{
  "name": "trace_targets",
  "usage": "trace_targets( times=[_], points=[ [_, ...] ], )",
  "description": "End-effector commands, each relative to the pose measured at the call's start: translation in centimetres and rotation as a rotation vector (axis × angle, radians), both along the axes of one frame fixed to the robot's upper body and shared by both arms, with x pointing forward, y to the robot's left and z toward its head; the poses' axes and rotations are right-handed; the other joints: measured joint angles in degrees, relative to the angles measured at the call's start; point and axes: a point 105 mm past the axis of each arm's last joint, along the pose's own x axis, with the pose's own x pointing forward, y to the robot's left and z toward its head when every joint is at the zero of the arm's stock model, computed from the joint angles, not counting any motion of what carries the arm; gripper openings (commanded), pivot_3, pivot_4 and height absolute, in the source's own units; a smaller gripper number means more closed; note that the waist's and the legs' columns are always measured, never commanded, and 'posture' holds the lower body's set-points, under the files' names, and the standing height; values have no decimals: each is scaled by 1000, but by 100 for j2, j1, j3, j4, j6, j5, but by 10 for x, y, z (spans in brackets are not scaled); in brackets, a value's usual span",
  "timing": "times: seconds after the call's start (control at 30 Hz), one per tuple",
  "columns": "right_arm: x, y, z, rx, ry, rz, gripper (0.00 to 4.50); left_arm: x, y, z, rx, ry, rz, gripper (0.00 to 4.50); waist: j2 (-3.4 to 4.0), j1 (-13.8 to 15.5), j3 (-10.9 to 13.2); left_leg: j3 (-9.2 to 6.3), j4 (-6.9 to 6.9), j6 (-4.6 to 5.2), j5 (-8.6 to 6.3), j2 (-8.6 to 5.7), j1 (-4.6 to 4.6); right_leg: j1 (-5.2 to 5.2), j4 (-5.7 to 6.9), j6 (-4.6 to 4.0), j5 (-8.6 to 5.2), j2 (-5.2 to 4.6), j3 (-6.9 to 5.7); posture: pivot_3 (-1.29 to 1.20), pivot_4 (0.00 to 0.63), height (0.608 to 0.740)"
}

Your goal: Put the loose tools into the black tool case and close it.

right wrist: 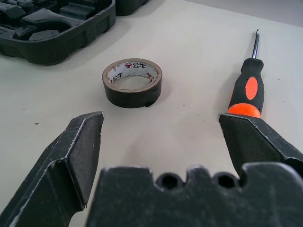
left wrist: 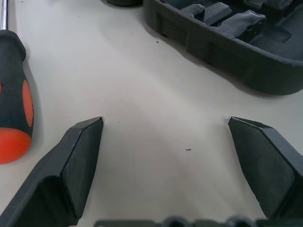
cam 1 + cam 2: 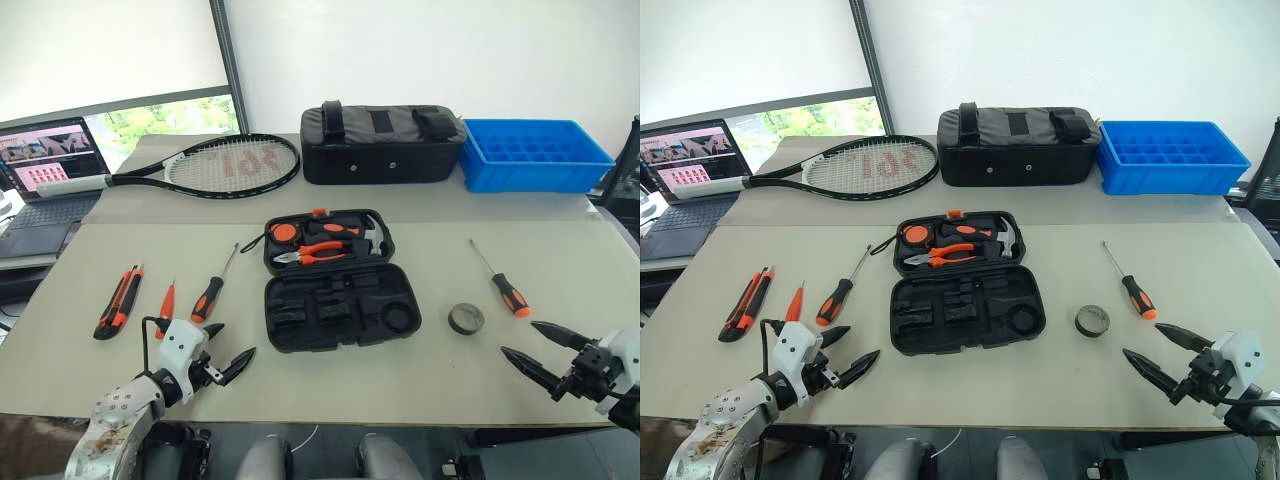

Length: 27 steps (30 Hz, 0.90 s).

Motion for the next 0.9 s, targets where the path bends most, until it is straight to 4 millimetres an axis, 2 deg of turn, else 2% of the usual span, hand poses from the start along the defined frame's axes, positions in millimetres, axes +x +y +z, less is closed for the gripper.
trace_targets(
  times=[0.03,0.23,0.37,0.47,0.57,0.6,0.7,0.8,0.9],
  points=[
    [1,-1,11,2,-43,-4,4462,1,0,8,9,-30,-7,4500,0,0,0,0,0,0,0,0,0,0,0,0,0,0,0,0,150,707],
    [3,0,12,-6,-56,7,4462,5,0,19,-19,-80,-2,4500,0,1,0,0,0,0,0,0,0,0,0,0,0,0,0,0,150,707],
    [3,20,43,63,-154,150,4462,14,6,54,-19,-194,11,4500,-1,-2,3,-1,0,0,0,1,0,-3,0,0,0,1,-1,0,150,707],
    [1,35,55,80,-168,245,4462,24,12,78,-62,-255,74,4500,-1,8,3,-5,1,0,0,2,-5,1,1,2,-1,1,-4,0,150,707],
    [2,54,66,88,-174,344,4462,37,27,97,-65,-299,185,4500,-1,14,3,-6,1,0,0,1,-5,3,0,4,-2,0,-5,0,150,707],
    [3,59,68,89,-177,368,4462,41,33,98,-52,-294,224,4500,-2,11,3,-7,2,0,0,0,-4,1,0,4,-2,1,-6,0,150,707],
    [7,81,80,88,-202,456,4462,53,50,83,34,-195,312,4500,-5,-8,5,-10,2,0,0,-2,-3,1,1,3,-1,9,-5,0,150,707],
    [11,91,87,91,-219,485,4462,54,48,66,133,-107,277,4500,-6,-2,6,-19,1,0,0,-2,2,0,2,3,-1,14,-8,0,150,707],
    [13,101,94,88,-237,515,4462,62,46,47,145,-7,295,4500,-13,38,10,-18,2,0,0,-3,13,-10,1,-11,8,10,-13,0,150,707]
  ],
)
